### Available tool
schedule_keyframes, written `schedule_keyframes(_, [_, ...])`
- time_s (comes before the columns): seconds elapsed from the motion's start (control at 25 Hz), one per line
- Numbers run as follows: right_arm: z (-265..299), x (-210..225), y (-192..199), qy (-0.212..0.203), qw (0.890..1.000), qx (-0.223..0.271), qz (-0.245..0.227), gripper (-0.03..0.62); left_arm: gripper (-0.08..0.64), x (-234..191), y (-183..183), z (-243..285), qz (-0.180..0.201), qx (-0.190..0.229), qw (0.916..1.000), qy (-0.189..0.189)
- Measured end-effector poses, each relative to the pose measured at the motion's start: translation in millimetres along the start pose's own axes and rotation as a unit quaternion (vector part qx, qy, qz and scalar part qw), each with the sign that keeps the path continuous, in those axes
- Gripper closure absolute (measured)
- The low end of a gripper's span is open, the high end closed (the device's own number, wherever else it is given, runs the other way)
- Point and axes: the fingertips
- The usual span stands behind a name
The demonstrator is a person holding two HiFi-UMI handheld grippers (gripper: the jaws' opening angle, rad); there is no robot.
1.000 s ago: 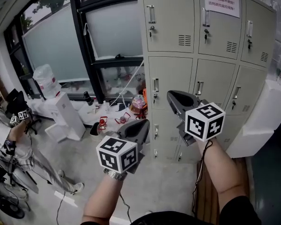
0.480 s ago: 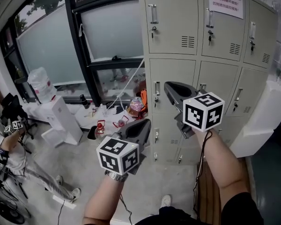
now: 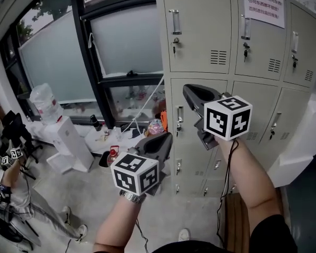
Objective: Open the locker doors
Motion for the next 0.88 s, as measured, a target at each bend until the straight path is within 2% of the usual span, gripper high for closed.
schedule_keyframes(0.36, [49.2,67.1,-36.8,0.008,0.999,0.035,-0.027,0.592,0.562,-31.5,-27.2,73.8,0.009,0.026,0.9996,0.007])
schedule_keyframes(0.64, [84.1,105.7,-59.7,0.012,0.998,0.044,-0.051,0.556,0.562,-48.8,-41.0,116.5,0.009,0.046,0.9989,0.010])
schedule_keyframes(0.88, [109.2,127.5,-77.2,0.021,0.997,0.047,-0.065,0.525,0.563,-63.7,-42.2,140.1,0.010,0.045,0.9987,0.021])
Point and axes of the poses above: the fingertips, and each gripper's own axes: z forward along the fingers, x to its right, y out of its underside, and after that the axes turned 9 degrees about -y, right-handed
